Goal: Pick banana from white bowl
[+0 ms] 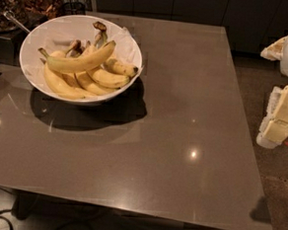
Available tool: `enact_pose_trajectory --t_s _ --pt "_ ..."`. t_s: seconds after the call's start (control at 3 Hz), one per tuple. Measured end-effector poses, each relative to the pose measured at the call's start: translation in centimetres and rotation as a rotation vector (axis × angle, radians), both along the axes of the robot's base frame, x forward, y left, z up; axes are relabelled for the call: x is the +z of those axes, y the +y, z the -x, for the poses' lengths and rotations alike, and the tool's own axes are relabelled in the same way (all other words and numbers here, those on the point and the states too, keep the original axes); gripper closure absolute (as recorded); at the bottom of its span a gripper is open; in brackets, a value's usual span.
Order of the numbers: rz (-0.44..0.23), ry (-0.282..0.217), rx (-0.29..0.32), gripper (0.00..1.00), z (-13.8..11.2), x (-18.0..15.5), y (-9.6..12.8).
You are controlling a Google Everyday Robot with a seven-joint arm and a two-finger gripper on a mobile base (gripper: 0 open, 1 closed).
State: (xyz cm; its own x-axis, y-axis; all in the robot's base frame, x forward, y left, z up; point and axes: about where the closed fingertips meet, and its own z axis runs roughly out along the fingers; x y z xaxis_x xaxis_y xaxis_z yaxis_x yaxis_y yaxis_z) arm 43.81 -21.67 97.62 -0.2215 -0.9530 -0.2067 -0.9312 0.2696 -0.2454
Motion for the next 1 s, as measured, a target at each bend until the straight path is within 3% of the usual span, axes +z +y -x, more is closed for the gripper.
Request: enact_pose_trajectory --t_s 0.33,0.67,1.0 --pt "0.002 -0.005 0.000 0.00 0.0 0.1 0.1" --pt "0.048 0.019 -0.015 0.00 0.0 0.7 2.1" --pt "0.133 0.055 0.001 0.00 -0.5 1.2 6.2"
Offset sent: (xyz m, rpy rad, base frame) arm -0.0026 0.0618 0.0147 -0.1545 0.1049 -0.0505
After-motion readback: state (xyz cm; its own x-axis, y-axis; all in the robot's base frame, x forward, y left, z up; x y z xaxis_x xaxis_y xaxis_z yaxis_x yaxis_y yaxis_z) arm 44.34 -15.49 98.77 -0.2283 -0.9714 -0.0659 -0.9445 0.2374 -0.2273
